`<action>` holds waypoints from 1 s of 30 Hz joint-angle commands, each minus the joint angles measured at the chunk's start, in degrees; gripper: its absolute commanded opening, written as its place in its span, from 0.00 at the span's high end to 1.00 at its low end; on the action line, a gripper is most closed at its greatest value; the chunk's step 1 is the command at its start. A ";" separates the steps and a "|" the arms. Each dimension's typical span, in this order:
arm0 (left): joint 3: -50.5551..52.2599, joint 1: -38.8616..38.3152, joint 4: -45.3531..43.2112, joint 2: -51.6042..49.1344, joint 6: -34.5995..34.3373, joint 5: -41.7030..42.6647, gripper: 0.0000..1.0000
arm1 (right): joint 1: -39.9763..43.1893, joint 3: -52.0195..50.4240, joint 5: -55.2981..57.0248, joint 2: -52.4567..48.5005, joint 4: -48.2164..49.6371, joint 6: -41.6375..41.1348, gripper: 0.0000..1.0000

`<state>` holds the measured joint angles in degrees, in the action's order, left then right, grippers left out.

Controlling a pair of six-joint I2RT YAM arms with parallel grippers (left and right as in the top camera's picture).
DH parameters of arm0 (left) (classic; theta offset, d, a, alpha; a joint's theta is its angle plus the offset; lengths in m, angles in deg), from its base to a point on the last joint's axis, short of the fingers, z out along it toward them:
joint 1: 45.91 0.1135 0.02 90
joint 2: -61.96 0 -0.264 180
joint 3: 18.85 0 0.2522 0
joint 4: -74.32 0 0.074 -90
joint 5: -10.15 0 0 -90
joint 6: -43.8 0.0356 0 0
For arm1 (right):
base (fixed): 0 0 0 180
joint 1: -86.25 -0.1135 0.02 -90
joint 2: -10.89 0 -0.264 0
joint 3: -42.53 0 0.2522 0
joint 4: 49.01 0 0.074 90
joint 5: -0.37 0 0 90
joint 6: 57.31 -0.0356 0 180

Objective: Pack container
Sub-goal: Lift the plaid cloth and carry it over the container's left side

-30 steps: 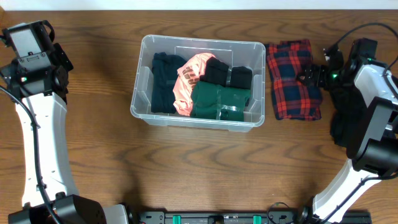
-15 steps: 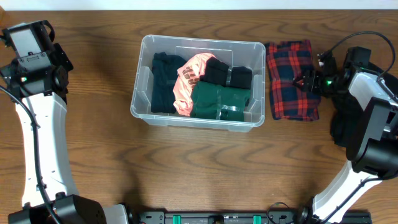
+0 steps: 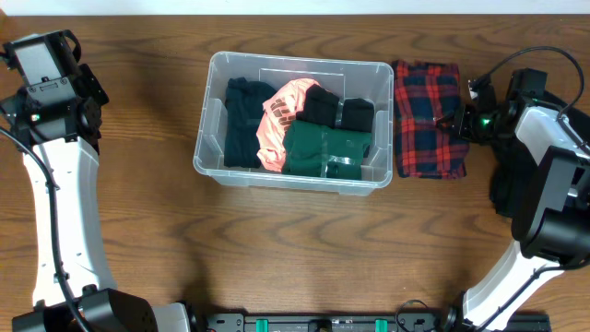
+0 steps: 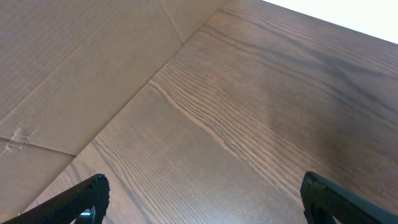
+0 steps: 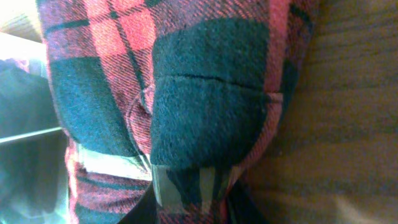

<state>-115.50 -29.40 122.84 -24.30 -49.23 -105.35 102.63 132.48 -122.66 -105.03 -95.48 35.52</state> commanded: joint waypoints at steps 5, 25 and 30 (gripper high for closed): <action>0.26 0.24 0.17 -0.22 -0.72 -0.52 0.02 | -1.09 1.11 0.00 12.22 0.66 -4.13 0.97; 0.26 0.24 0.17 -0.22 -0.72 -0.52 0.02 | -26.43 1.09 6.21 29.88 14.27 -25.55 0.99; 0.26 0.24 0.15 -0.22 -0.72 -0.50 0.02 | -39.67 1.07 16.46 27.89 20.46 -33.42 0.99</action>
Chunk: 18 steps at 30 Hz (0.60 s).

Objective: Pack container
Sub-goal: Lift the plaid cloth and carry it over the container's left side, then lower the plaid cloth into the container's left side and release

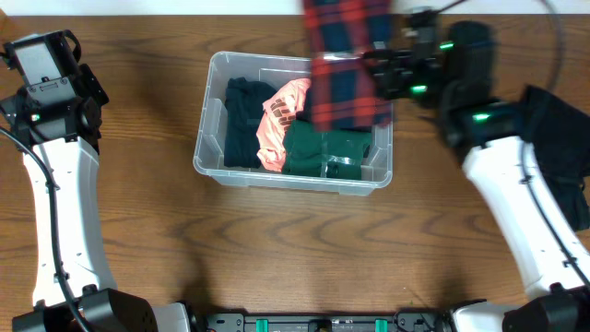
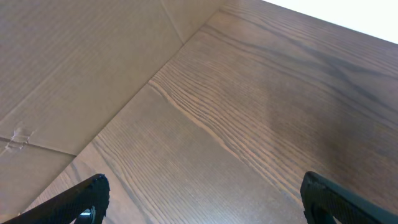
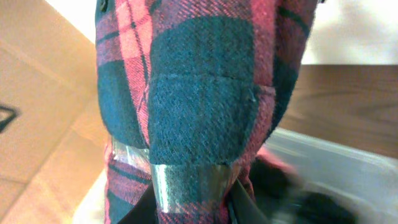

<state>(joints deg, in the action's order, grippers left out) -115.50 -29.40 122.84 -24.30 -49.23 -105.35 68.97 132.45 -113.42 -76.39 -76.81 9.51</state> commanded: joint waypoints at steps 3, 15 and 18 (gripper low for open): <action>0.26 0.24 0.17 -0.22 -0.72 -0.52 0.02 | -12.31 1.09 15.45 -1.88 2.54 -12.76 0.99; 0.26 0.24 0.17 -0.22 -0.72 -0.52 0.02 | -24.44 1.09 27.02 -12.09 8.98 -30.82 0.99; 0.26 0.24 0.17 -0.22 -0.72 -0.50 0.02 | -24.87 1.09 26.71 -15.28 12.87 -30.82 0.99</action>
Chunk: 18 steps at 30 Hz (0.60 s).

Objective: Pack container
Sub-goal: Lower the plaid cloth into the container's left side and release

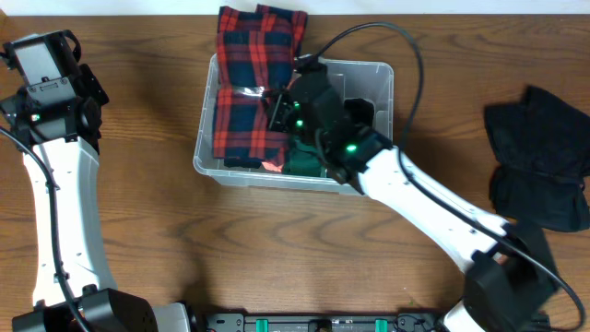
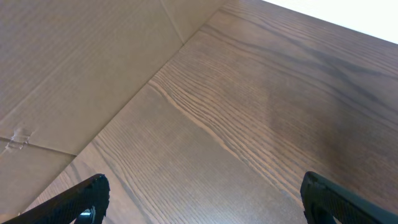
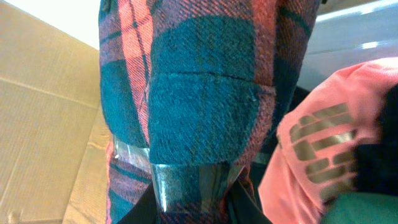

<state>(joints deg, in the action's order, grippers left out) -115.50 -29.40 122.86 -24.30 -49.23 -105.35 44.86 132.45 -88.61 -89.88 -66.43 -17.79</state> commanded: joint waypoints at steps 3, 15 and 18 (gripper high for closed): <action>0.26 0.24 0.15 -0.22 -0.72 -0.52 0.02 | -0.76 1.09 0.35 -4.00 3.50 -3.76 0.99; 0.26 0.24 0.15 -0.22 -0.72 -0.52 0.02 | -1.42 1.09 0.00 -4.96 0.31 -3.74 0.99; 0.26 0.24 0.15 -0.22 -0.72 -0.50 0.02 | -1.75 1.09 0.02 -4.96 0.24 -3.74 0.99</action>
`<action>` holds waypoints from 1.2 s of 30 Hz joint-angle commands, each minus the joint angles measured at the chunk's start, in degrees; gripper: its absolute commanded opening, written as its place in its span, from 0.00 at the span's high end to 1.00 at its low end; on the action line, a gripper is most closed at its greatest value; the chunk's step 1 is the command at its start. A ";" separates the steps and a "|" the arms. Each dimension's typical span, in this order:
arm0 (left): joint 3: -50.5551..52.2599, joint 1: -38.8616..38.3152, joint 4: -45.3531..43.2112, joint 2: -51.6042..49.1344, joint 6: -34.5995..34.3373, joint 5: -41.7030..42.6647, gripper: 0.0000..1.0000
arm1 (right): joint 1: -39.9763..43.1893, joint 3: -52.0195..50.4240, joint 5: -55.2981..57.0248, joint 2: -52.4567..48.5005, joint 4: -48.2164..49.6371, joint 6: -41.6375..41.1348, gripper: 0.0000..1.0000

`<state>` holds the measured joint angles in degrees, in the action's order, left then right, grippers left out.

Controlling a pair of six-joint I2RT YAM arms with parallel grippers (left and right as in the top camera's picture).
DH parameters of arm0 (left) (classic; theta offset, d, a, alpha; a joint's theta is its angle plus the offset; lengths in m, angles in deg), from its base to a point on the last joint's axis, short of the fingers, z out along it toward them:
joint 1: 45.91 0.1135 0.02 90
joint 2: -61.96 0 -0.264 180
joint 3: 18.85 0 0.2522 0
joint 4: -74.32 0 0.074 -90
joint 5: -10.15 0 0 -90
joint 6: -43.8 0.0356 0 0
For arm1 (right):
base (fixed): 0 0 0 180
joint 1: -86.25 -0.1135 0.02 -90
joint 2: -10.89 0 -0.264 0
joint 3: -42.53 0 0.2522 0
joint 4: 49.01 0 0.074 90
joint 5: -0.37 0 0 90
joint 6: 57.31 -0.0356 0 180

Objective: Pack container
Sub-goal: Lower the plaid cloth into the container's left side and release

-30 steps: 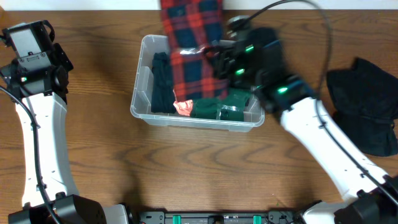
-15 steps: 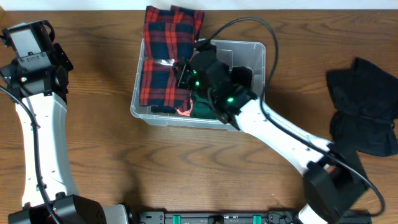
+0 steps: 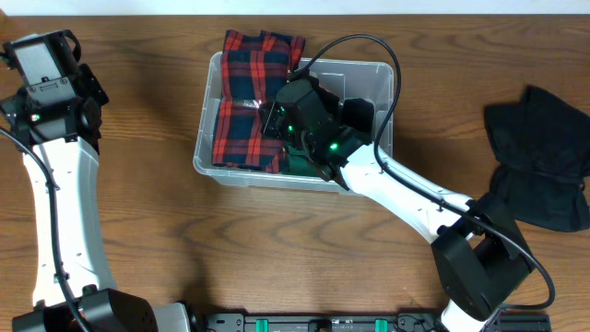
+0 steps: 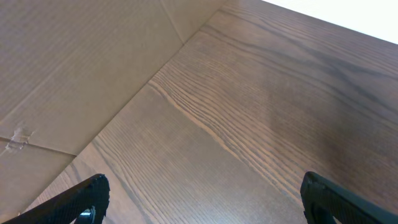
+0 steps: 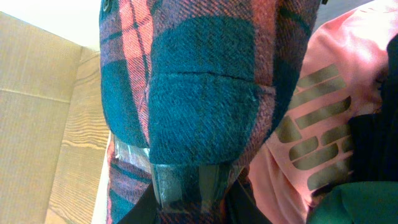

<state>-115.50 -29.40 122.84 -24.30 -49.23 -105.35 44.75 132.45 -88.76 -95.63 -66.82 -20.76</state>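
A clear plastic container (image 3: 383,171) stands at the table's middle, holding a pink garment (image 5: 323,112), a green one (image 3: 309,159) and black ones (image 3: 358,112). The red and dark plaid shirt (image 3: 247,97) lies over the container's left half, its top draped over the far rim. My right gripper (image 3: 277,115) is shut on the plaid shirt (image 5: 205,93), down inside the bin. My left gripper (image 4: 202,199) is open over bare wood at the far left, nothing between its fingers (image 4: 87,196).
A black garment (image 3: 539,152) lies in a heap on the table at the right. Brown cardboard (image 4: 68,68) lines the table's left edge in the left wrist view.
My right gripper has sunk slightly lower into the container with the plaid shirt, which now lies flatter over the left half. The left arm is unchanged.
The plaid shirt first lay on the table right of the container with my right gripper on it. Then it hung in the air over the bin's right side. Then it was over the left half, and now it rests there, still gripped.
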 commanded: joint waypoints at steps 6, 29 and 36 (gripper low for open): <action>0.26 0.24 0.17 -0.22 -0.72 -0.52 0.02 | -2.10 1.09 0.15 0.79 0.68 -0.98 0.98; 0.26 0.24 0.17 -0.22 -0.72 -0.50 0.02 | -2.03 1.09 5.27 0.81 1.03 25.88 0.04; 0.26 0.24 0.17 -0.22 -0.72 -0.52 0.02 | -2.21 1.18 5.86 0.85 4.20 44.46 0.20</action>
<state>-115.50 -29.40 122.84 -24.30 -49.23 -105.35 42.98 132.45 -84.09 -95.58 -63.41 11.52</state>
